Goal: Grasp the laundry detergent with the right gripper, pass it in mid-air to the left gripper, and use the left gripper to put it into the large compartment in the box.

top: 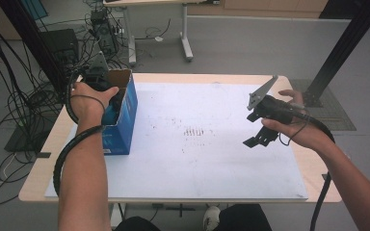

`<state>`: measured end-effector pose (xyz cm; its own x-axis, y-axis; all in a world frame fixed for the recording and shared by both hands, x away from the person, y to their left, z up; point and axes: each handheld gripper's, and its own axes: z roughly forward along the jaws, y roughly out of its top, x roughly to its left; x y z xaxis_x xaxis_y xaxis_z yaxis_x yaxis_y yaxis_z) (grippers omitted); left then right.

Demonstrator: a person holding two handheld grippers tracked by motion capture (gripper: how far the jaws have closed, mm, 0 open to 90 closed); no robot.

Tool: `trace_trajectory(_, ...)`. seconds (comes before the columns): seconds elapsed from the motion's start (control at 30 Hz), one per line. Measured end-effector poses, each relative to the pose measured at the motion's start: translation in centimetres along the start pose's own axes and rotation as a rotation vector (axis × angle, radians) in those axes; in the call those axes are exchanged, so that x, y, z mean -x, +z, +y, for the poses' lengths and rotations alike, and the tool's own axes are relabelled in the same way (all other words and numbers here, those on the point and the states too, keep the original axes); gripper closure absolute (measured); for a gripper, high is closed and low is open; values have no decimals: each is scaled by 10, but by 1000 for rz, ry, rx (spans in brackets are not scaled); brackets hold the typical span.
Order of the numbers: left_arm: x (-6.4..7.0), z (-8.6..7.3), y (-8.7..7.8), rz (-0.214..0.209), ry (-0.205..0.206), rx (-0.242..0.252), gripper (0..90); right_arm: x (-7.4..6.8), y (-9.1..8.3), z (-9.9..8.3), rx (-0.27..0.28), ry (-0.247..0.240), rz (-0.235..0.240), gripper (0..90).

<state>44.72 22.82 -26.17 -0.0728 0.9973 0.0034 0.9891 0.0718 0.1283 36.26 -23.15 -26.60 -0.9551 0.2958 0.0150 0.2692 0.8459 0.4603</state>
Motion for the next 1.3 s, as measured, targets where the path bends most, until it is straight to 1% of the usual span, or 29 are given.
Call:
trace_trajectory(0.23,-1,-2,11,1,8,-20,369,1,1,-2,-3,7,-1,76)
trace_trajectory(0.27,-1,-3,12,2,11,-13,368,1,1,-2,-4,7,-1,76)
trace_trajectory(0.3,-2,-3,12,2,9,-7,368,1,1,-2,-4,8,-1,76)
trace_trajectory(0.43,-3,-2,12,-3,9,-19,368,1,1,-2,-4,9,-2,76)
trace_trajectory(0.6,-3,-2,13,-5,4,-14,366,2,1,0,-2,8,-2,76)
trace_trajectory(1.3,-3,0,13,-5,9,-14,364,4,1,0,-5,9,-9,76)
